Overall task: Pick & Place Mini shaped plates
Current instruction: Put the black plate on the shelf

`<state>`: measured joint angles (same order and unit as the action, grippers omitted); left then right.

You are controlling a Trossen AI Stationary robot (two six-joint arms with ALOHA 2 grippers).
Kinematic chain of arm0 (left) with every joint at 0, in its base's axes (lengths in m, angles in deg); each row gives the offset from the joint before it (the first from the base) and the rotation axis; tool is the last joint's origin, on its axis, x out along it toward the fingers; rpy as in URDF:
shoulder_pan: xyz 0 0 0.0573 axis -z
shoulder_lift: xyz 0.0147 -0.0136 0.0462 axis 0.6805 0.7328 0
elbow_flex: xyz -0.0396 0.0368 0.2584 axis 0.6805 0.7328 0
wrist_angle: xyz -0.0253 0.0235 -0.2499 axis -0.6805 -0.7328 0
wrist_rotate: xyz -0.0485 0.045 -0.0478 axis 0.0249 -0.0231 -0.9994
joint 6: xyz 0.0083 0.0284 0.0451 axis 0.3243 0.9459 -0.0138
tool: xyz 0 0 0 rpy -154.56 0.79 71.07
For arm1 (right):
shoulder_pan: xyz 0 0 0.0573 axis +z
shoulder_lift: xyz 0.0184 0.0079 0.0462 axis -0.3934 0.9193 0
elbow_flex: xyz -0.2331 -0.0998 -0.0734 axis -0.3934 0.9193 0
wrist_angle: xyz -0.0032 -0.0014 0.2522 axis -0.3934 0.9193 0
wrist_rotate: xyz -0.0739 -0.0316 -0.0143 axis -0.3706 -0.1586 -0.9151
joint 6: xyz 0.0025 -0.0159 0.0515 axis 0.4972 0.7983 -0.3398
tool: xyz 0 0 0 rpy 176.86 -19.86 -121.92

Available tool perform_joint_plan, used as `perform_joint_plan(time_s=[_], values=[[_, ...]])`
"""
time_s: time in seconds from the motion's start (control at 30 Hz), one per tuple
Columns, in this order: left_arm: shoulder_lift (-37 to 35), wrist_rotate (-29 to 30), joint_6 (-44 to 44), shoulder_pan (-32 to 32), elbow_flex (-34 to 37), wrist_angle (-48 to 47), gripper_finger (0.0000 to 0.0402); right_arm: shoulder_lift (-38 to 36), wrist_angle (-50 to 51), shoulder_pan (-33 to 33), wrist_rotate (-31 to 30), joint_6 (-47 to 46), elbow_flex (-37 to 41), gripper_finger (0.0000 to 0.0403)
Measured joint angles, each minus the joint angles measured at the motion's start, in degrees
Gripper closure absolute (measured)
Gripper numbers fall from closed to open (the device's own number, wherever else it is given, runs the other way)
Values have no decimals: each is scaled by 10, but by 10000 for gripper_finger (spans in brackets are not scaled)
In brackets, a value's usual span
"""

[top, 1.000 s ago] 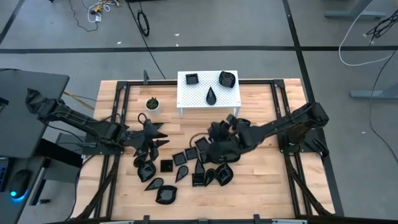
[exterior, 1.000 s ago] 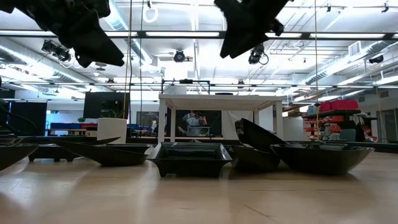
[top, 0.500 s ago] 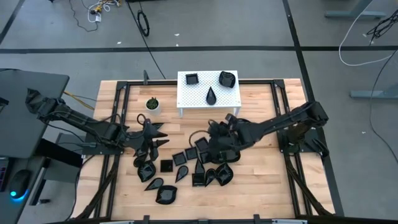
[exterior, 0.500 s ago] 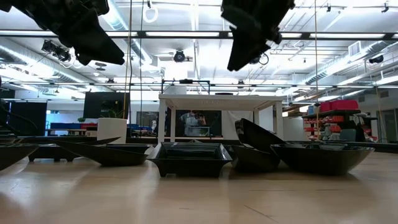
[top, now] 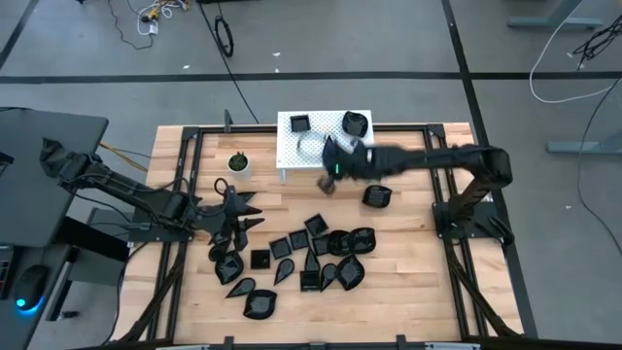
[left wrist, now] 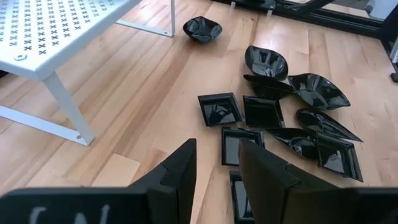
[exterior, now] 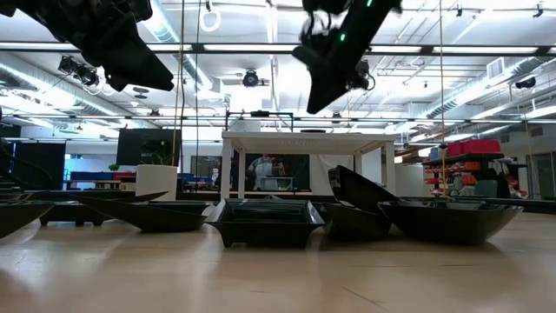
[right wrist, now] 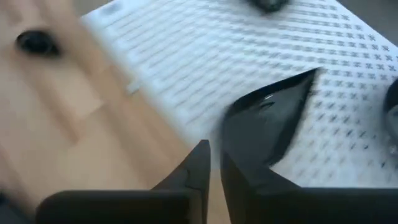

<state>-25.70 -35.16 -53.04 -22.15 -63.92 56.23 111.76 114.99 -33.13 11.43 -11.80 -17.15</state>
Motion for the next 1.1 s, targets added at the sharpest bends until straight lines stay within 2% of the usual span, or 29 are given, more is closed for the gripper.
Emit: perform_joint_plan(time_s=[0.17,0.37,1.1], values=[[0,-1,0,0,0,0,278,3,6,-59,49,6,0,398],[0,-1,1,0,0,0,278,16,-2,-69,88,21,0,399],[0,-5,-6,0,0,0,278,26,-14,-72,92,30,0,402]])
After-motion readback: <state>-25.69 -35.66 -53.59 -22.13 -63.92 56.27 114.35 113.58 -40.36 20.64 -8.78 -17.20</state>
